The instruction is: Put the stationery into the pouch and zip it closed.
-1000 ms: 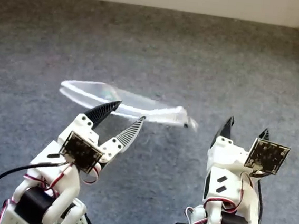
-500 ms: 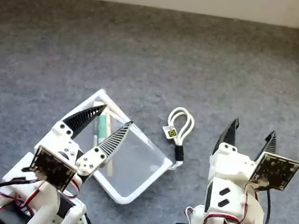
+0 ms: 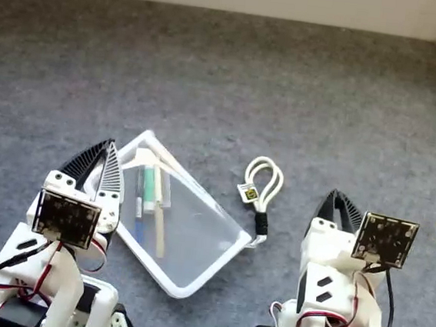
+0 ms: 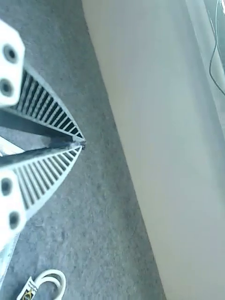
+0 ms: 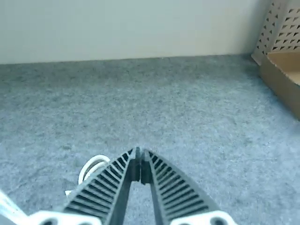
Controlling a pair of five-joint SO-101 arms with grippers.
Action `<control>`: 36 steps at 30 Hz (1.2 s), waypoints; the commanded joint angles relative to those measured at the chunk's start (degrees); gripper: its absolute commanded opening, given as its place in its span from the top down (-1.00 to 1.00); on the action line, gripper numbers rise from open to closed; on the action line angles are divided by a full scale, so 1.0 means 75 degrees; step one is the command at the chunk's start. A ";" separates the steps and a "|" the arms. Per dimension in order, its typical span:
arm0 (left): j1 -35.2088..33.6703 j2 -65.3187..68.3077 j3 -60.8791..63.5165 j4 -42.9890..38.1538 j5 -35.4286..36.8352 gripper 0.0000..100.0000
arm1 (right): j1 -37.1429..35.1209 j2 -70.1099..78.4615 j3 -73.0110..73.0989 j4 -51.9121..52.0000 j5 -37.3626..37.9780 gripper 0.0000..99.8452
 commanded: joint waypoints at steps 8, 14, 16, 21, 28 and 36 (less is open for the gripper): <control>-0.0850 0.0006 0.0240 0.0926 0.0035 0.99 | -0.0064 0.0018 -0.0299 0.1084 0.0082 0.99; -0.1272 -0.0217 0.1049 0.0938 0.0047 0.99 | -0.0064 0.0018 -0.0275 0.1506 0.0105 0.99; -0.1401 -0.0627 0.1366 0.0938 0.0023 0.99 | -0.0053 0.0018 -0.0147 0.1506 0.0105 0.99; -0.1916 -0.0651 0.1905 0.0926 0.0012 0.99 | -0.0041 0.0018 0.0604 0.1471 0.0117 0.99; -0.2198 -0.0651 0.2960 0.0891 0.0000 0.99 | -0.0006 0.0006 0.1377 0.1424 0.0117 0.99; -0.2245 -0.0651 0.4050 0.0879 0.0000 0.99 | -0.0053 0.0006 0.2421 0.1237 0.0117 0.99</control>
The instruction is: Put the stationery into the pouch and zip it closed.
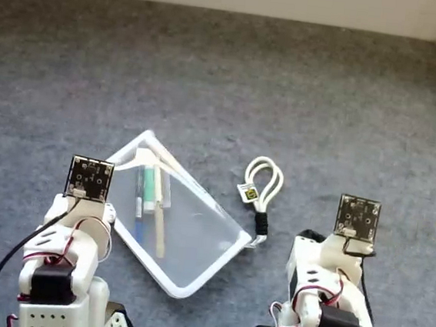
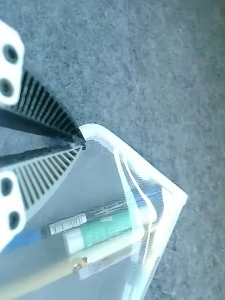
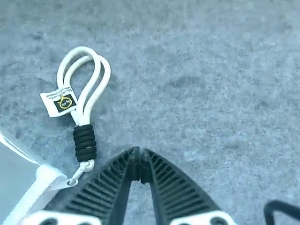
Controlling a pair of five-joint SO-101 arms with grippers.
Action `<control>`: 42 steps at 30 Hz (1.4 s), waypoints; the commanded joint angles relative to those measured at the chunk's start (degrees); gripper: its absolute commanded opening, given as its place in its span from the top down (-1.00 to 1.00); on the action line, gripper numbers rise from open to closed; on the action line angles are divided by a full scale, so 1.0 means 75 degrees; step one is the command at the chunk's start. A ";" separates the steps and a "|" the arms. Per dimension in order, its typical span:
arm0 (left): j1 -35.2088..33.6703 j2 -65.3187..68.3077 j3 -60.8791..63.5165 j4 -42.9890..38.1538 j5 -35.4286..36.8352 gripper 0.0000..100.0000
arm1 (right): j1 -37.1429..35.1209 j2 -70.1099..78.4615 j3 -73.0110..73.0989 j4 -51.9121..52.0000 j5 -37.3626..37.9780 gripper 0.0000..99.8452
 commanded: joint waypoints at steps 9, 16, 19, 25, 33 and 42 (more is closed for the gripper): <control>-0.0064 -0.0053 0.1213 -0.0059 0.0000 0.99 | -0.0064 -0.0006 0.2104 -0.0850 0.0035 0.99; -0.0100 -0.0029 0.1530 -0.0012 0.0012 0.99 | -0.0018 -0.0006 0.2796 -0.1049 0.0035 0.99; -0.0100 -0.0006 0.1530 0.0035 0.0012 0.99 | -0.0018 0.0006 0.3229 -0.1108 0.0035 0.99; -0.0100 -0.0006 0.1530 0.0844 0.0012 0.99 | -0.0018 0.0018 0.3253 -0.1096 0.0070 0.99; -0.0100 -0.0006 0.1530 0.0867 0.0012 0.99 | -0.0018 0.0018 0.3253 -0.1096 0.0082 0.99; -0.0088 -0.0006 0.1530 0.0867 0.0023 0.99 | -0.0018 0.0018 0.3253 -0.1096 0.0082 0.99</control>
